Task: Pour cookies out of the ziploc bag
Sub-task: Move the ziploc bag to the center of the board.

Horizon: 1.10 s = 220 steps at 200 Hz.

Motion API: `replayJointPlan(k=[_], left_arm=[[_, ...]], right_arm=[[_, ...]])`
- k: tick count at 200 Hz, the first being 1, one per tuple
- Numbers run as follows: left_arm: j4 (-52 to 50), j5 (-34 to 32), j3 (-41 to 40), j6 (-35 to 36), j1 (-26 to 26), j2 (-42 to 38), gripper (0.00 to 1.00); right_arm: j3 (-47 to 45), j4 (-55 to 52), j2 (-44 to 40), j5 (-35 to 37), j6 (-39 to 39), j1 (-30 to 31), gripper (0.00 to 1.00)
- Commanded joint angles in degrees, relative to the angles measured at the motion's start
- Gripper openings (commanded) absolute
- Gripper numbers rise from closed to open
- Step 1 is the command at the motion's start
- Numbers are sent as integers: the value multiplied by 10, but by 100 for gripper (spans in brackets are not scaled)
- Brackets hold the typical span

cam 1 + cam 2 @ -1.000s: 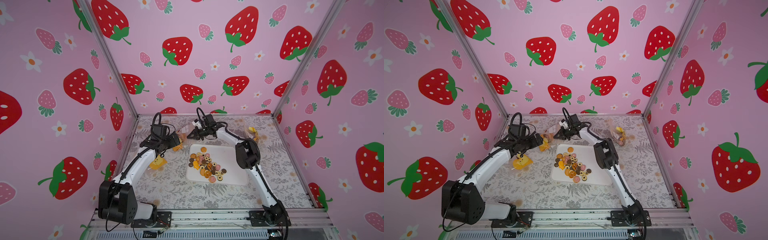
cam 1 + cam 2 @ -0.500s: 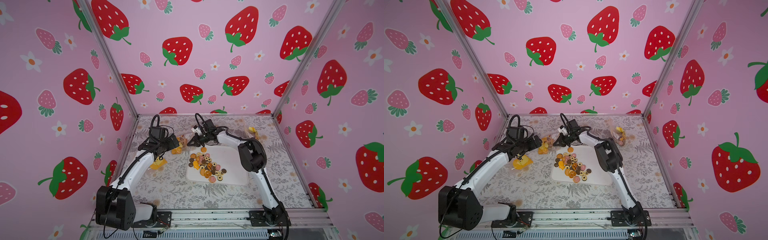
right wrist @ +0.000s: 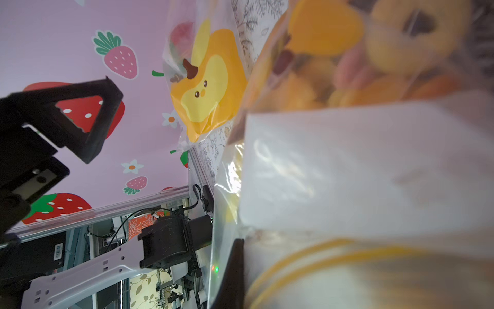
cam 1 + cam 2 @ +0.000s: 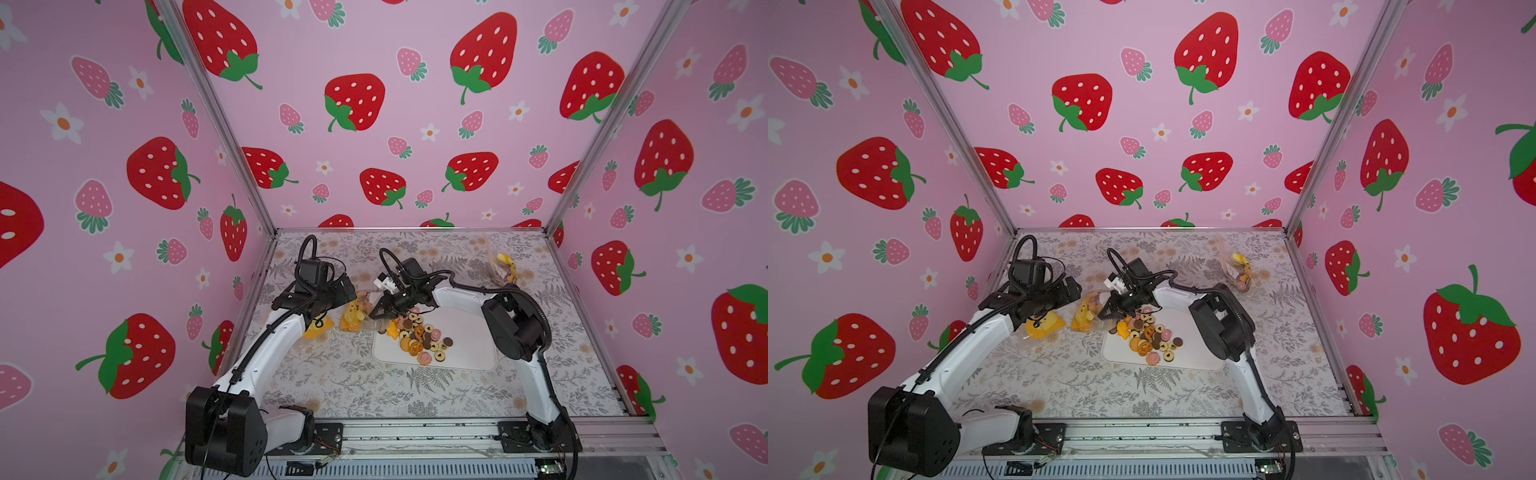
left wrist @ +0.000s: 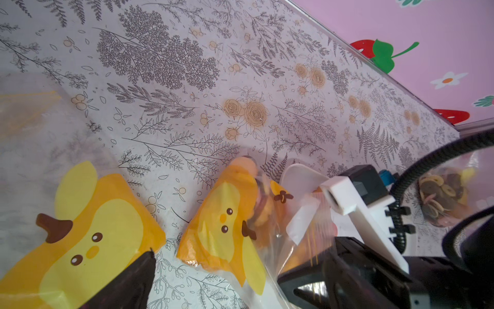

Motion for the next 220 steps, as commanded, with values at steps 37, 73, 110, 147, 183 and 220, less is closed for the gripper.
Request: replayJointPlan(k=[37, 73, 110, 147, 183, 220], left_arm=[[-30, 24, -17, 0, 3, -31, 99], [-21, 91, -11, 12, -1, -33, 99], [-73, 85, 39, 50, -65, -14, 99], [-141, 4, 101, 59, -179, 29, 97], [-194, -55, 153, 72, -255, 87, 93], [-228, -88, 182, 83, -282, 145, 79]], right_arm=[[-125, 30, -118, 31, -11, 26, 18], [-185, 30, -191, 60, -28, -1, 72], [-264, 22, -277, 78, -48, -79, 82], [-314, 0, -314, 104, -84, -132, 90], [-343, 6, -323, 127, -100, -145, 95], [-365, 42, -333, 138, -97, -147, 97]])
